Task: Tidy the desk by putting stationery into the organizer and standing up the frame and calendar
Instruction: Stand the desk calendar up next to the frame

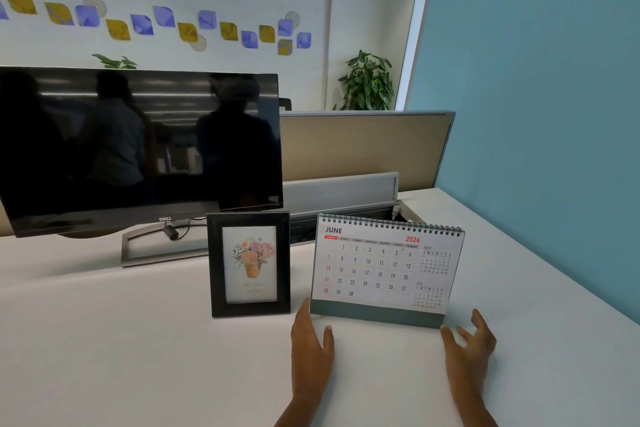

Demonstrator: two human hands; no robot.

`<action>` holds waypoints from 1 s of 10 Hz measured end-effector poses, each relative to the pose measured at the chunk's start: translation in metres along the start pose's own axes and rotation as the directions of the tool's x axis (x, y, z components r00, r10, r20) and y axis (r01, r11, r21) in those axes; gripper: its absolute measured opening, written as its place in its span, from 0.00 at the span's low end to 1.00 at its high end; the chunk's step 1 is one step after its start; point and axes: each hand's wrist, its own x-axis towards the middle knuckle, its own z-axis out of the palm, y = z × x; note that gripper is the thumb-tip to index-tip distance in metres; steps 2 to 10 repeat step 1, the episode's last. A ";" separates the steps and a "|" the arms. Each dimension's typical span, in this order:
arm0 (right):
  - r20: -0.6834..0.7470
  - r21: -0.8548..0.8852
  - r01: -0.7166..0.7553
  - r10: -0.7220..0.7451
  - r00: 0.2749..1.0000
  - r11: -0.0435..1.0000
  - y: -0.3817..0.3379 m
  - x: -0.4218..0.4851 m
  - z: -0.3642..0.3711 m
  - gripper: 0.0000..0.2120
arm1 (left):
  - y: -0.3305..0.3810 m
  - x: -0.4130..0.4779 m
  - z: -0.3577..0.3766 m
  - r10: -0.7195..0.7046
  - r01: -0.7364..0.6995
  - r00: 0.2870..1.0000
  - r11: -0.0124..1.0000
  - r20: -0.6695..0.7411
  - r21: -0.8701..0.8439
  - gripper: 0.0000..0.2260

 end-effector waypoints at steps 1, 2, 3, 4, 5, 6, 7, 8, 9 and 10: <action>-0.121 -0.023 -0.013 0.010 0.993 1.000 -0.005 -0.023 -0.005 0.25 | -0.003 -0.014 -0.007 0.005 -0.006 1.000 0.999 -0.027 -0.038 0.25; -0.121 -0.023 -0.013 0.010 0.993 1.000 -0.005 -0.023 -0.005 0.25 | -0.003 -0.014 -0.007 0.005 -0.006 1.000 0.999 -0.027 -0.038 0.25; -0.121 -0.023 -0.013 0.010 0.993 1.000 -0.005 -0.023 -0.005 0.25 | -0.003 -0.014 -0.007 0.005 -0.006 1.000 0.999 -0.027 -0.038 0.25; -0.121 -0.023 -0.013 0.010 0.993 1.000 -0.005 -0.023 -0.005 0.25 | -0.003 -0.014 -0.007 0.005 -0.006 1.000 0.999 -0.027 -0.038 0.25; -0.121 -0.023 -0.013 0.010 0.993 1.000 -0.005 -0.023 -0.005 0.25 | -0.003 -0.014 -0.007 0.005 -0.006 1.000 0.999 -0.027 -0.038 0.25; -0.121 -0.023 -0.013 0.010 0.993 1.000 -0.005 -0.023 -0.005 0.25 | -0.003 -0.014 -0.007 0.005 -0.006 1.000 0.999 -0.027 -0.038 0.25; -0.121 -0.023 -0.013 0.010 0.993 1.000 -0.005 -0.023 -0.005 0.25 | -0.003 -0.014 -0.007 0.005 -0.006 1.000 0.999 -0.027 -0.038 0.25; -0.121 -0.023 -0.013 0.010 0.993 1.000 -0.005 -0.023 -0.005 0.25 | -0.003 -0.014 -0.007 0.005 -0.006 1.000 0.999 -0.027 -0.038 0.25; -0.121 -0.023 -0.013 0.010 0.993 1.000 -0.005 -0.023 -0.005 0.25 | -0.003 -0.014 -0.007 0.005 -0.006 1.000 0.999 -0.027 -0.038 0.25; -0.121 -0.023 -0.013 0.010 0.993 1.000 -0.005 -0.023 -0.005 0.25 | -0.003 -0.014 -0.007 0.005 -0.006 1.000 0.999 -0.027 -0.038 0.25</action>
